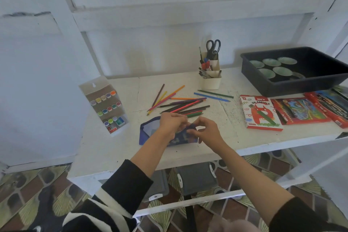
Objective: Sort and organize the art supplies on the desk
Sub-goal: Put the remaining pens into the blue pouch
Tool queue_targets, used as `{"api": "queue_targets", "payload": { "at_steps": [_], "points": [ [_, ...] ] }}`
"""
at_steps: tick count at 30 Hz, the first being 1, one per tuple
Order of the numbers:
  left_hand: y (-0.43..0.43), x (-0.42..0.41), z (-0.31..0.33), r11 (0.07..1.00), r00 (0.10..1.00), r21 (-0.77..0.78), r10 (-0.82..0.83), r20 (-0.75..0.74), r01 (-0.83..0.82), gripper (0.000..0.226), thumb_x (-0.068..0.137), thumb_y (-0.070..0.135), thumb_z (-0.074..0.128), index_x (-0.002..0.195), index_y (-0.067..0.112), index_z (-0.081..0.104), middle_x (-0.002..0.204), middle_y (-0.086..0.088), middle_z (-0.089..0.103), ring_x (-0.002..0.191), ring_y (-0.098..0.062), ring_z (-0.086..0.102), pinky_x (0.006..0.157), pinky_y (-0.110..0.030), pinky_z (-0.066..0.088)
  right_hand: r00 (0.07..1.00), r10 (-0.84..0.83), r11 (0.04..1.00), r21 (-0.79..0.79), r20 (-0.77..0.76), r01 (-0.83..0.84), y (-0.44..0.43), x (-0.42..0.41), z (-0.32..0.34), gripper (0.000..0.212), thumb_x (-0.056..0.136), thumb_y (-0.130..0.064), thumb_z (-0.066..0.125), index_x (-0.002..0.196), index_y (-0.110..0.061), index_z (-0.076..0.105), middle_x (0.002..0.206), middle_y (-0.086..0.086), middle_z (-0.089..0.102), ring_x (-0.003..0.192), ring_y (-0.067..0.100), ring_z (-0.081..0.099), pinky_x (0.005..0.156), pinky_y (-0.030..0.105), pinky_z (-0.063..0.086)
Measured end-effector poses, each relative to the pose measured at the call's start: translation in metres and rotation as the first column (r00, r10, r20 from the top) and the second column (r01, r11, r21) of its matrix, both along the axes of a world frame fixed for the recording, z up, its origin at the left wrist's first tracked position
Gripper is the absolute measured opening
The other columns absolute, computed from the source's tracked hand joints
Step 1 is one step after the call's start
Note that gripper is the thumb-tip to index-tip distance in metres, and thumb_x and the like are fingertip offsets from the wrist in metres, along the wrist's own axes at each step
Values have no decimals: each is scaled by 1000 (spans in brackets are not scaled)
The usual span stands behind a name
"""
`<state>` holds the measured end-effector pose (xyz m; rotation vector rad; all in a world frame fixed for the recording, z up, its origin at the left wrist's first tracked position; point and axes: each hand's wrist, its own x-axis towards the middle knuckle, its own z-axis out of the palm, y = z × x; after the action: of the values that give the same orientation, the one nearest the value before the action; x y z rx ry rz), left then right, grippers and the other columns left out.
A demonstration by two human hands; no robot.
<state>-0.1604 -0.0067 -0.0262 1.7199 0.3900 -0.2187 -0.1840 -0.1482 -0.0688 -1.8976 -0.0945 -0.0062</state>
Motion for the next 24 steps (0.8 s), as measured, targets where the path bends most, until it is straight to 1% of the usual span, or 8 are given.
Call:
{"api": "queue_targets", "payload": {
  "at_steps": [4,7,12,14,16,19,22,24],
  "points": [
    [1,-4,-4,946,964,278,-215,158,166,11,81,5,71,72,11,73,70,-5,70,73,-18,67,75,-29,55,1000,-9,999,-40,12,10,0,-1,-2,10,81,-8,72,83,-3,63,83,11,67,45,7,59,40,11,39],
    [1,-4,-7,860,949,494,-252,191,129,10,84,2,64,78,3,72,74,-7,66,72,-16,62,71,-28,51,1000,-22,1000,-3,-3,22,-1,-2,-4,13,82,-7,70,82,1,60,76,12,66,45,14,63,39,18,43],
    [38,9,-18,624,946,781,-271,176,34,11,82,-3,55,89,-1,63,94,-15,62,89,-30,59,78,-42,52,992,-117,992,48,-48,119,-29,2,-5,14,85,-2,64,80,2,52,75,9,69,49,16,63,42,22,46],
    [65,19,-24,565,958,825,-225,176,-19,13,82,-3,58,94,-1,62,98,-17,62,91,-31,59,81,-42,52,987,-146,987,54,-71,150,-45,4,-7,12,87,-1,62,82,1,51,76,10,70,51,19,63,46,26,50],
    [78,26,-28,574,972,819,-186,144,-11,13,84,0,62,97,0,61,99,-17,62,91,-30,60,83,-40,53,984,-154,986,50,-89,159,-53,5,-10,10,88,0,60,86,4,51,77,11,70,54,20,64,52,31,54],
    [74,27,-28,549,971,836,-204,126,7,14,87,4,61,101,5,58,102,-13,59,93,-27,58,82,-37,53,982,-163,984,52,-94,169,-51,8,-15,8,90,-1,58,88,3,51,81,12,70,60,24,64,56,29,56],
    [67,22,-29,466,898,885,-385,214,-12,20,90,11,55,110,14,54,113,-6,49,104,-24,50,84,-38,48,982,-164,983,73,-95,171,-50,7,-21,8,92,-3,55,91,3,50,85,13,69,69,26,67,65,31,58],
    [66,15,-32,441,814,896,-538,218,51,30,91,21,54,120,20,52,125,-2,44,116,-22,43,94,-42,39,982,-154,983,87,-109,164,-51,4,-26,8,92,-4,54,94,3,50,86,12,68,70,19,68,65,25,57]
  ]
}}
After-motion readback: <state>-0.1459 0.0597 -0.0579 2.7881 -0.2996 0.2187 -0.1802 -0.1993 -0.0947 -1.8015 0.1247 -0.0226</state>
